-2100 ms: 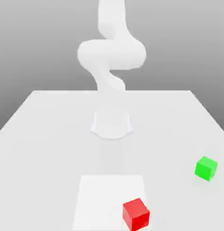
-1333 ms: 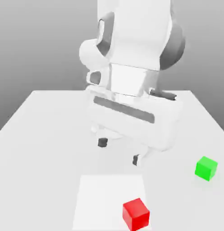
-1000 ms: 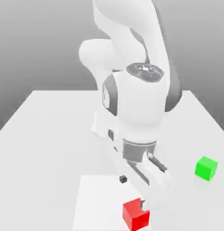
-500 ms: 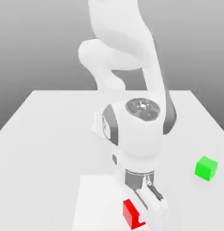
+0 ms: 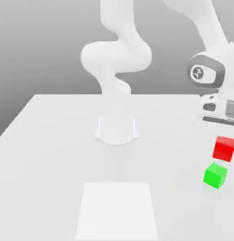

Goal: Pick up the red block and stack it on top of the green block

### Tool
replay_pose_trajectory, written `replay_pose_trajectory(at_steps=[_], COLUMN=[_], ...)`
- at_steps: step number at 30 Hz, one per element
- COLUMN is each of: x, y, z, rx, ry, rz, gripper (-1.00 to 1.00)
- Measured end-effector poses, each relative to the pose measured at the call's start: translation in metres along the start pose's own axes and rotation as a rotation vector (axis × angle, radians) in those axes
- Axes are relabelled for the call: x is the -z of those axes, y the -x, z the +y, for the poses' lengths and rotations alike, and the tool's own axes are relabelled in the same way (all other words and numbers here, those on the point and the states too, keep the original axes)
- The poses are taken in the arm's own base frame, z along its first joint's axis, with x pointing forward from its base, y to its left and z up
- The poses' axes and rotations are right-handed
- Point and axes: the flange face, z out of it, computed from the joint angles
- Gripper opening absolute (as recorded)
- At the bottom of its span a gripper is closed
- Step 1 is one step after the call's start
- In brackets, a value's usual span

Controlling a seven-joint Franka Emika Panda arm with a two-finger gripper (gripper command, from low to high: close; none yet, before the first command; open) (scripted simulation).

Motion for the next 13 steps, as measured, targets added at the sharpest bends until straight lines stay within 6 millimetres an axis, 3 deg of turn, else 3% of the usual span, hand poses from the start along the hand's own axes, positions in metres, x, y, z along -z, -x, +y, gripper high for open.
replay_pose_trajectory(at_steps=[1, 2, 3, 4, 10, 11, 13], x=[-0.003, -0.006, -0.011, -0.015, -0.051, -0.058, -0.058], y=[0.014, 0.006, -0.032, -0.048, -0.050, -0.050, -0.050], z=[0.006, 0.002, -0.015, -0.021, -0.020, -0.018, -0.018], rx=[0.036, 0.016, -0.082, -0.122, -0.126, -0.125, -0.125], ry=[-0.002, -0.004, -0.005, -0.006, -0.001, 0.001, 0.001], rz=[0.000, 0.000, 0.000, 0.001, 0.002, 0.002, 0.002], gripper=[-1.00, -1.00, -1.00, -1.00, -1.00, 1.00, 1.00])
